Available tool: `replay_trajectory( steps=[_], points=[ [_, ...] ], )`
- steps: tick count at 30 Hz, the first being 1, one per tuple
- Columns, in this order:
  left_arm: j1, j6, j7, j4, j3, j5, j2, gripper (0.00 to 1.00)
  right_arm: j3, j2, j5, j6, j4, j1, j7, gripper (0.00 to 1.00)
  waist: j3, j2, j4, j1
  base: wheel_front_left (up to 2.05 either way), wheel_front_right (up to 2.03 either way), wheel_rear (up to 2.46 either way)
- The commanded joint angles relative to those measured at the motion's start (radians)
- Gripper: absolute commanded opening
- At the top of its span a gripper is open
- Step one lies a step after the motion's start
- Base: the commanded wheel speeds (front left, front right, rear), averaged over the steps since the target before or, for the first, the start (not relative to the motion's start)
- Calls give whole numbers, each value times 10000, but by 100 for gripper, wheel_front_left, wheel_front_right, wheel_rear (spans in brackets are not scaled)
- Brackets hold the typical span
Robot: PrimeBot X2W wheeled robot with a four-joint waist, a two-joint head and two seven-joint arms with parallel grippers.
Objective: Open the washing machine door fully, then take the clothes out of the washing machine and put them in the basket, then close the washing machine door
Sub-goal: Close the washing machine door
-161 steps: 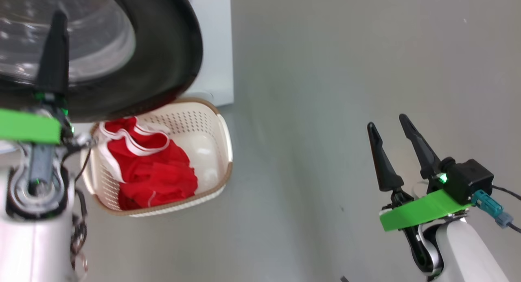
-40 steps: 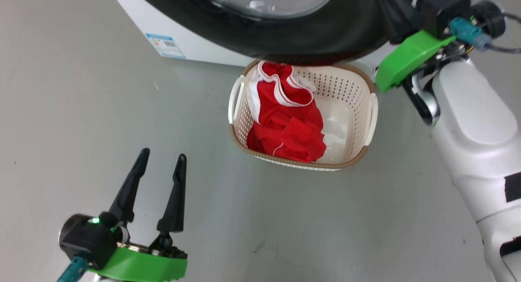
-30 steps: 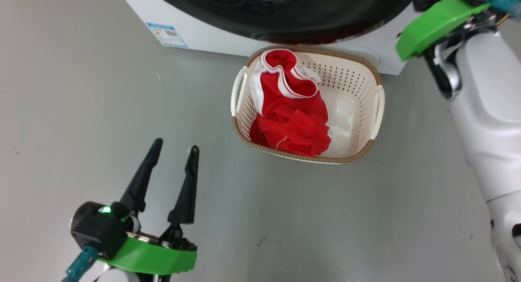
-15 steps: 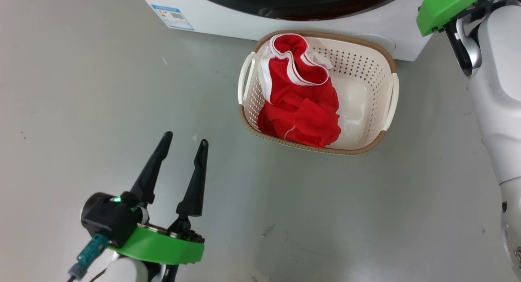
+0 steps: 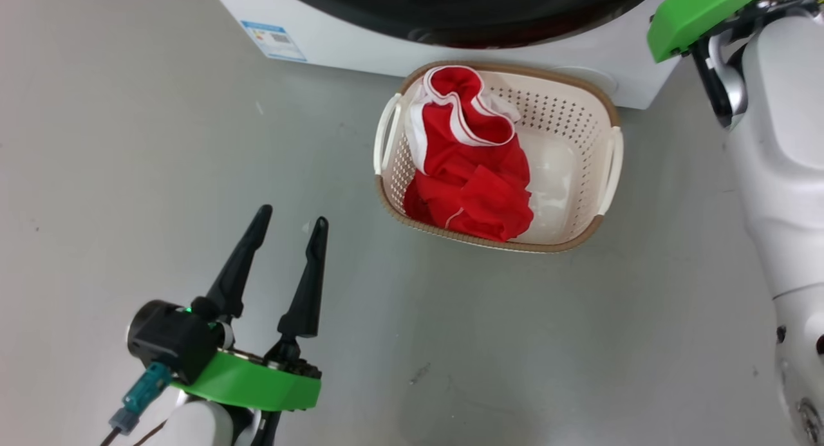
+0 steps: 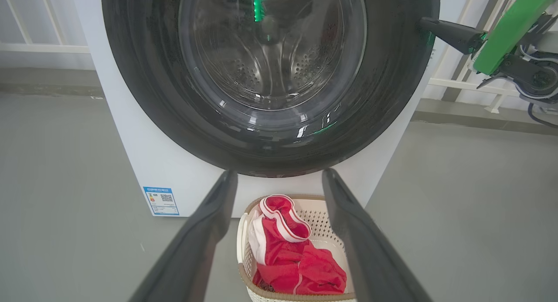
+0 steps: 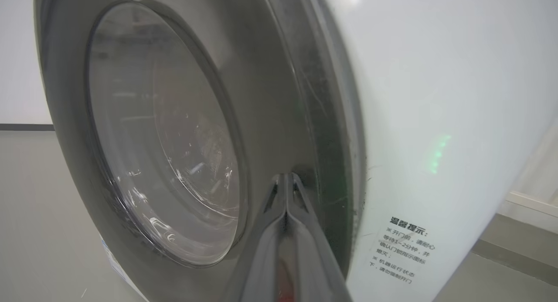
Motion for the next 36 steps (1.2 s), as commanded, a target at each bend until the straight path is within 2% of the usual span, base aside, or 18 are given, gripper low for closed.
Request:
replay_trajectory(
  steps=[1, 4, 5, 6, 7, 24, 36],
  points=[
    [-16, -44, -89, -188, 406, 135, 179, 100, 111, 317, 143, -11, -343, 242, -51, 0, -132, -1, -149, 0, 0, 0, 0],
    [8, -45, -89, -197, 513, 138, 154, 100, 245, 460, 417, -11, -670, 704, -51, 0, -280, -1, -360, 0, 0, 0, 0],
    [10, -46, -89, -198, 534, 140, 144, 100, 300, 494, 486, -11, -781, 886, -51, 19, -337, -1, -434, 0, 0, 0, 0],
    [13, -46, -89, -203, 562, 132, 134, 100, 342, 524, 570, -11, -885, 1061, -51, 46, -397, -1, -512, 0, 0, 0, 0],
    [18, -47, -89, -201, 596, 122, 125, 100, 389, 548, 641, -11, -1005, 1235, -51, 100, -459, -1, -592, 0, 0, 0, 0],
    [355, 144, -89, -186, 1217, -226, 8, 100, 198, 703, 1487, -11, -3216, 4396, -51, 100, -1843, -1, -2170, 0, 0, 0, 0],
    [707, 201, -89, 47, 1358, 198, 103, 100, -407, 705, 1643, -11, -4488, 6332, -51, 100, -2726, -1, -2903, 0, 0, 0, 0]
  ],
)
